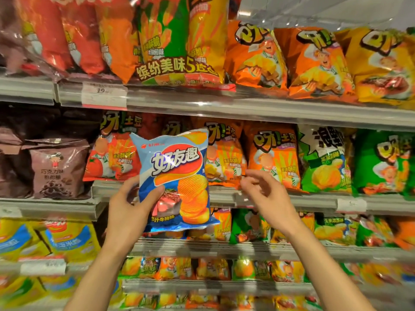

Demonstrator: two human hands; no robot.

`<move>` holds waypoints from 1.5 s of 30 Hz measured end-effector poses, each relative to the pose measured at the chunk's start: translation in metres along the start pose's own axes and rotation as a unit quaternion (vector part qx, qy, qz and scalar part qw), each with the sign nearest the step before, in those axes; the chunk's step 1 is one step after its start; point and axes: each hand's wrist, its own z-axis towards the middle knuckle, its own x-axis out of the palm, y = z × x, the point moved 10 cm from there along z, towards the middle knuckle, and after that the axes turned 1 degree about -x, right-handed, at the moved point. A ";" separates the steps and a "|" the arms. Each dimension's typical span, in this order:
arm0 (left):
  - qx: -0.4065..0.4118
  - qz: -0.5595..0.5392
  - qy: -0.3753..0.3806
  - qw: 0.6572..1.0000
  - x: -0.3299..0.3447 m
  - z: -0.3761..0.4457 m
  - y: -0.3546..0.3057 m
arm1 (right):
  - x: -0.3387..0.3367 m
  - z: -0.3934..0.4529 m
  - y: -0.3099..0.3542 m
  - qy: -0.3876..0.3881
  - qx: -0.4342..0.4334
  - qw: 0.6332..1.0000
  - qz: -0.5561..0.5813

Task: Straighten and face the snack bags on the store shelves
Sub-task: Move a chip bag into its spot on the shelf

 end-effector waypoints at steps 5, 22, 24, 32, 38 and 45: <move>-0.020 -0.015 0.011 1.000 0.034 -0.030 0.010 | -0.046 -0.060 -0.050 -0.068 0.066 0.994 0.051; -0.024 -0.072 0.079 0.994 0.293 -0.172 -0.023 | -0.302 -0.195 -0.191 -0.173 0.153 0.954 0.193; -0.021 -0.071 0.089 0.993 0.335 -0.189 -0.031 | -0.341 -0.208 -0.201 -0.190 0.149 0.949 0.203; -0.013 -0.077 0.151 0.985 0.490 -0.241 -0.061 | -0.481 -0.253 -0.256 -0.275 0.172 0.945 0.042; -0.008 -0.085 0.207 0.975 0.606 -0.255 -0.067 | -0.568 -0.262 -0.293 -0.319 0.189 0.927 0.063; -0.012 -0.140 0.258 0.956 0.751 -0.266 -0.073 | -0.676 -0.242 -0.329 -0.341 0.176 0.923 0.021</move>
